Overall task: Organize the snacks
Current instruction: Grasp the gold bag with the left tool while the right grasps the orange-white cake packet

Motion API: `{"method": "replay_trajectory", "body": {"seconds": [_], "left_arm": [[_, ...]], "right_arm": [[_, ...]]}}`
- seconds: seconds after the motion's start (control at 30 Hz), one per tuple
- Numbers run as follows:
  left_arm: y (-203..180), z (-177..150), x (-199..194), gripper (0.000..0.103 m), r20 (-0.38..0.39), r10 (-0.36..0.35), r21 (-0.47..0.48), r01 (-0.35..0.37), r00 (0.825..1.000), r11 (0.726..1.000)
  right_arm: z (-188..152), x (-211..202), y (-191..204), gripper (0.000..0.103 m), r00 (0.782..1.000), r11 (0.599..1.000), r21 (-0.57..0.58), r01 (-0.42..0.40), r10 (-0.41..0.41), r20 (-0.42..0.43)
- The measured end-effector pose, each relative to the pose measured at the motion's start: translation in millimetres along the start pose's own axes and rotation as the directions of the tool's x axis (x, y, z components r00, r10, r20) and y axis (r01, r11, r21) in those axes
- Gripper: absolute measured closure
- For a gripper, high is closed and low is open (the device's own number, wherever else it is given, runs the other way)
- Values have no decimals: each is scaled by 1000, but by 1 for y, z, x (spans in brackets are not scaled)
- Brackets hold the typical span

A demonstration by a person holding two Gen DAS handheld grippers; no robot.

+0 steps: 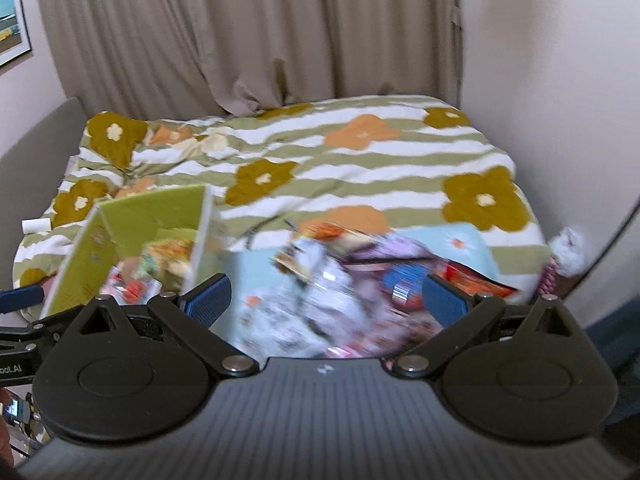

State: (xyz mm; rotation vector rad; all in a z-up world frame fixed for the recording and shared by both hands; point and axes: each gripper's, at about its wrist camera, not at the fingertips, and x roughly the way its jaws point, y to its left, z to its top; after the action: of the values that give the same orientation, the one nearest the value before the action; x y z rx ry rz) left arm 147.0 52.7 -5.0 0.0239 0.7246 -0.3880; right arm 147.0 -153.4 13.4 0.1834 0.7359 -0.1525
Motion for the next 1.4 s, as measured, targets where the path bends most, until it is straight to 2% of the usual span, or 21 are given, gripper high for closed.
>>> {"method": "replay_trajectory", "body": {"seconds": [0.17,0.3,0.4,0.57,0.67,0.83,1.03,1.17,1.4], "left_arm": [[-53,-22,20,1,-71,-40,-13,40,997,999],[-96,-39,29,1,-98,-56,-19,55,994,998],[-128,-52,34,1,-114,-65,21,68,991,997],[-173,-74,52,1,-155,-63,140,85,986,986],[-190,-88,69,1,-183,-67,222,108,981,969],[-214,-111,94,2,-230,-85,344,163,969,925],[-227,-131,117,12,-271,-90,435,205,958,877],[-225,-139,127,25,-292,-95,444,222,952,868],[-220,-133,132,35,-309,-128,436,260,943,862]], "right_arm": [[-22,-9,-64,0,999,999,36,23,-22,-31],[-38,-10,-109,0,998,998,50,29,-26,-58],[-48,-5,-132,0,996,998,58,22,-17,-88],[-62,10,-162,0,989,996,90,13,0,-146],[-70,20,-173,0,985,994,113,6,14,-173],[-79,41,-180,0,977,991,131,1,27,-212],[-87,63,-179,0,969,989,150,-3,40,-243],[-91,76,-178,0,964,985,175,-5,51,-260],[-98,95,-172,0,954,977,212,-2,66,-291]]}}
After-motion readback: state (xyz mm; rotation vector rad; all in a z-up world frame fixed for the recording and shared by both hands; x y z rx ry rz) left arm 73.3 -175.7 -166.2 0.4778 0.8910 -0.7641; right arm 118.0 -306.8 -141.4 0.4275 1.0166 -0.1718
